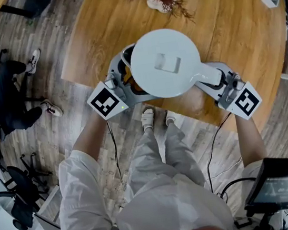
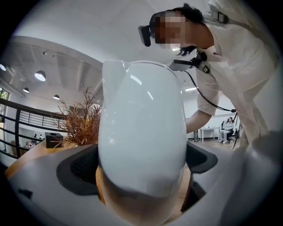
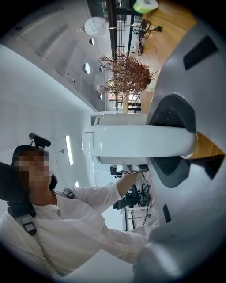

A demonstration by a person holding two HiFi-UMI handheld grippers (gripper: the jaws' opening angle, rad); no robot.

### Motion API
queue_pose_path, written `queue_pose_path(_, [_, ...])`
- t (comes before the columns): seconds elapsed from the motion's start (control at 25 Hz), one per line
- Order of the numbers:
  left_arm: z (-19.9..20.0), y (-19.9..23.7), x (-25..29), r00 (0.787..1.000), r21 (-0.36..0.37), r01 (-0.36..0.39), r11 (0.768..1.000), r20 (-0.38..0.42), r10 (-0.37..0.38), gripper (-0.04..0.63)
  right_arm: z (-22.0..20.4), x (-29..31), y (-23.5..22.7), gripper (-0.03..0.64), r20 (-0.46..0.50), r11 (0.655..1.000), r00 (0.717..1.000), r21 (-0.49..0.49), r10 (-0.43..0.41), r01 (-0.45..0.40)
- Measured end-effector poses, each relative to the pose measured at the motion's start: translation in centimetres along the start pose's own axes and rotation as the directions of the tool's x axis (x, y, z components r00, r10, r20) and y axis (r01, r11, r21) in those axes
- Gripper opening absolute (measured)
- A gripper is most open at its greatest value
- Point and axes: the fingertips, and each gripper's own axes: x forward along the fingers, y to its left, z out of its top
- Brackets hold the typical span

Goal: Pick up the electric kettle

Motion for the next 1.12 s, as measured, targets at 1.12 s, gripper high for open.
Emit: queue_pose_path(1.12, [5.7,-1.4,0.0,1.000,0.073,0.014,0.997,-0.023,-0.013,0.586,5.1,-1.9,1.1,0.094,0.032,0.999,0.999,-0.031,-0.033,0.034])
